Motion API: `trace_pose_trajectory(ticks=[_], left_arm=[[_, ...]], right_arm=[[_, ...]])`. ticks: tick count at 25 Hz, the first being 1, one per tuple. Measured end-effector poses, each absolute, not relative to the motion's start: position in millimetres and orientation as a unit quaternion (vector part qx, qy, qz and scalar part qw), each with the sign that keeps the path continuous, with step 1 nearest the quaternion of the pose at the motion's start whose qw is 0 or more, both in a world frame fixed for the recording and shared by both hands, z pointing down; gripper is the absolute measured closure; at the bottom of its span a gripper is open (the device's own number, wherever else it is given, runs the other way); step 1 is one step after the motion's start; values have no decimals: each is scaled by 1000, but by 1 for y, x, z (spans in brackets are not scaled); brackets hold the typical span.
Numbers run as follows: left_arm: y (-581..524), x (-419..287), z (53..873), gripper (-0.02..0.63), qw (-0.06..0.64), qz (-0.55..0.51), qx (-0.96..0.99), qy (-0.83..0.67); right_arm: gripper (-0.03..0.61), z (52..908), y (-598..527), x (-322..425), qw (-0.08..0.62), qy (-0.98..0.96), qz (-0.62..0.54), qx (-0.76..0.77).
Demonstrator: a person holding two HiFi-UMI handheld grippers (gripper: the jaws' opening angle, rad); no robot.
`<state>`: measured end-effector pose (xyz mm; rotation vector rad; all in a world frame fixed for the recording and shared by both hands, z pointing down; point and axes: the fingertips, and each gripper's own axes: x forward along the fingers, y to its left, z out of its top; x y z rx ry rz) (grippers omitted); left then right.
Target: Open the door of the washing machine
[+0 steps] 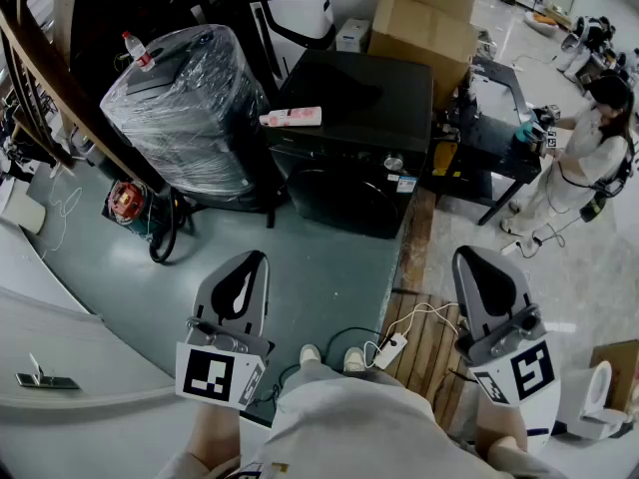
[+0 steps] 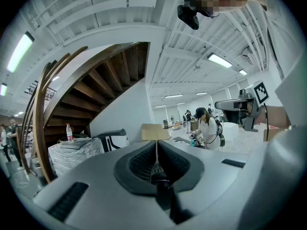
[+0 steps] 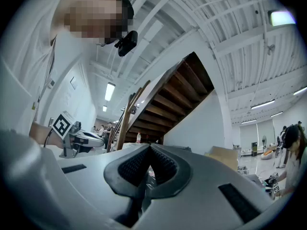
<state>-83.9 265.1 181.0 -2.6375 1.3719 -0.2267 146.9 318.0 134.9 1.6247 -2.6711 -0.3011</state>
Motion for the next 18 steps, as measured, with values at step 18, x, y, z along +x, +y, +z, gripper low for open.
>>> trace_pose_trajectory(ticks=[18], left_arm=[[277,-73,183,584,73,-64,-880,465]], right_arm=[[553,151,325,163,-5,-850,-62,522]])
